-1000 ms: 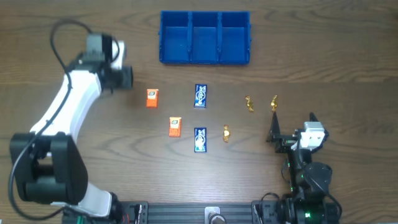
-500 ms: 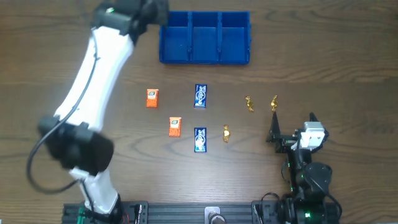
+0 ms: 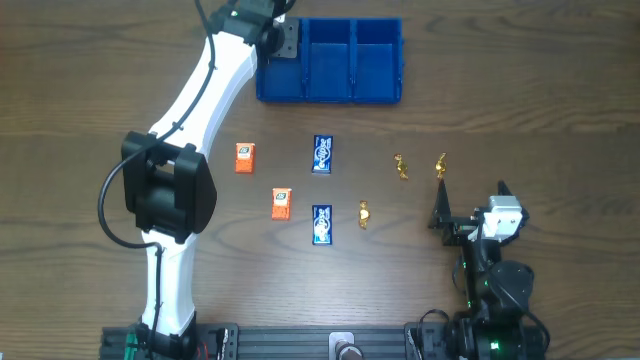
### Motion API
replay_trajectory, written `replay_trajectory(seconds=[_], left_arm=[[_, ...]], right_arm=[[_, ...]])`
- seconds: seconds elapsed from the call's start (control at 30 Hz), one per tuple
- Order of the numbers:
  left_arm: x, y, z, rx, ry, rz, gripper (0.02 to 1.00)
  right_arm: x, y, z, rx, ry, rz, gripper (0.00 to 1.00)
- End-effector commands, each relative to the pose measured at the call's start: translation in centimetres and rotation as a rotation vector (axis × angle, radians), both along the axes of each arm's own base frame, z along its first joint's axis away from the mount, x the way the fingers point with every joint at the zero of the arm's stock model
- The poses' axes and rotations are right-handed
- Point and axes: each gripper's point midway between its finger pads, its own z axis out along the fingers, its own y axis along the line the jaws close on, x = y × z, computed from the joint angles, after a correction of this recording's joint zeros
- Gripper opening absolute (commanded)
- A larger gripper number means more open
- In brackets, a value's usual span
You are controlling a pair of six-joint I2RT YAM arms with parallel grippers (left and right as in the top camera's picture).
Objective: Sort Candies Into Trays
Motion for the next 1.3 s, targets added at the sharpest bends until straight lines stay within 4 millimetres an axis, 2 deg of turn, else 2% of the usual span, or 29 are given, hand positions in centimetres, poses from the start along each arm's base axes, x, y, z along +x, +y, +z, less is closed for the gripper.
replay_trajectory(seconds=[0.03,0.17,0.3,0.33,0.4,0.47,0.57,0.6,0.67,0.73,0.8,0.87,1.0,1.1,1.23,1.3], left_arm=[[0.8,0.1,0.4,0.0,-0.02,0.024,0.255],[0.8,0.2,0.4,-0.001,-0.021,0.025,0.367],[0.9,0.6,0.4,-0.006,-0.021,0.044,0.656],[1.0,0.8,0.4,-0.008,-0.02,0.048,0.698],[0.8,1.0,1.6,-0.011,-0.032,0.051,0.79],[0.2,1.5,4.1,-0.005,-0.067,0.064,0.812],[-1.6,2.0,8.2,-0.015,-0.125,0.066,0.825],[-2.8,2.5,9.7,-0.02,-0.145,0.069,0.825],[-5.4,3.5,11.2,-0.03,-0.169,0.072,0.825],[-8.2,4.6,11.6,-0.034,-0.181,0.073,0.822],[-11.1,5.6,10.8,-0.034,-0.176,0.074,0.816],[-13.8,6.5,8.7,-0.028,-0.146,0.08,0.816],[-18.5,8.2,1.5,-0.002,-0.028,0.103,0.805],[-20.3,8.3,-3.1,-0.001,0.039,0.088,0.803],[-21.7,8.6,-7.5,0.004,0.1,0.091,0.801],[-21.9,8.6,-8.5,0.01,0.125,0.098,0.794]], right_arm=[[0.0,0.2,-0.1,-0.008,0.003,0.011,0.998],[0.0,0.2,-0.1,-0.007,0.003,0.011,0.998],[0.0,0.2,-0.1,-0.008,0.003,0.011,0.998],[0.0,0.2,-0.1,-0.008,0.003,0.011,0.996],[0.0,0.2,-0.1,-0.007,0.003,0.011,0.998],[0.0,0.2,-0.1,-0.008,0.003,0.011,0.998],[0.0,0.2,-0.1,-0.008,0.003,0.011,0.998],[0.0,0.2,-0.1,-0.008,0.003,0.011,0.998],[0.0,0.2,-0.1,-0.008,0.003,0.011,0.998],[0.0,0.2,-0.1,-0.007,0.003,0.011,0.998],[0.0,0.2,-0.1,-0.008,0.003,0.011,0.998],[0.0,0.2,-0.1,-0.008,0.003,0.011,0.998],[0.0,0.2,-0.1,-0.008,0.003,0.011,0.998],[0.0,0.2,-0.1,-0.008,0.003,0.011,0.998],[0.0,0.2,-0.1,-0.008,0.003,0.011,0.998],[0.0,0.2,-0.1,-0.008,0.003,0.011,0.998]])
